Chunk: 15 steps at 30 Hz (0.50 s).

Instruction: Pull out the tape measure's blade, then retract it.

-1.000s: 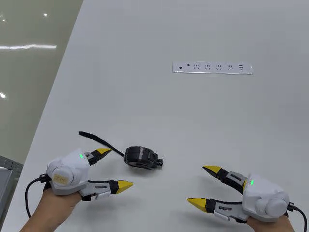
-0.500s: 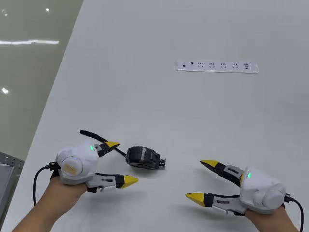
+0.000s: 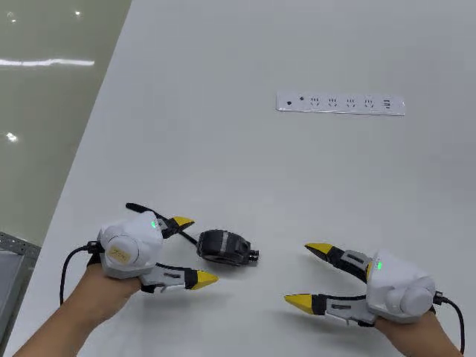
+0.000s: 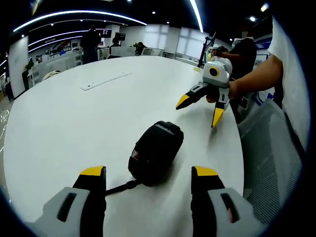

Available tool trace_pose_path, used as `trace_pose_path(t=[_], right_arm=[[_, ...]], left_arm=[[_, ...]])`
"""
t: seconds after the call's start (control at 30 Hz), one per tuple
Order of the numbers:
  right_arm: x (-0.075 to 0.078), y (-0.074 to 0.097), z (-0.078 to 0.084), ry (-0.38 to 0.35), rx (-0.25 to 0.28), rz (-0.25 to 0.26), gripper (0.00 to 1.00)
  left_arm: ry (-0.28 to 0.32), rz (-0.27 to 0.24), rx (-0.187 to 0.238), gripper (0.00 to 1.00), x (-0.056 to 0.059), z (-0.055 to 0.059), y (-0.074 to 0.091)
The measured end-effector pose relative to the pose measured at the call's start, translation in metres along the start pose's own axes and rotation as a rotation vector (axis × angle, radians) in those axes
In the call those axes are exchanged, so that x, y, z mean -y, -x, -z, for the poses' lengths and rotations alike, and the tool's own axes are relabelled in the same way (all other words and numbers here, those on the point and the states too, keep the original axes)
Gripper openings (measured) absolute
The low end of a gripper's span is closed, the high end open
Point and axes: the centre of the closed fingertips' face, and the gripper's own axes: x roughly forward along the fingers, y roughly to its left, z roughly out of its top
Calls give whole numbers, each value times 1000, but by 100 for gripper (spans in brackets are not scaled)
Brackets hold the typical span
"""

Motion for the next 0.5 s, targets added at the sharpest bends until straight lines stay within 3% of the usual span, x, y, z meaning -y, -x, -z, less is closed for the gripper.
trace_pose_path(t=[0.5], right_arm=[[3, -12, -6, -9, 10, -26, 60]], left_arm=[[-25, 48, -17, 63, 1, -2, -10]])
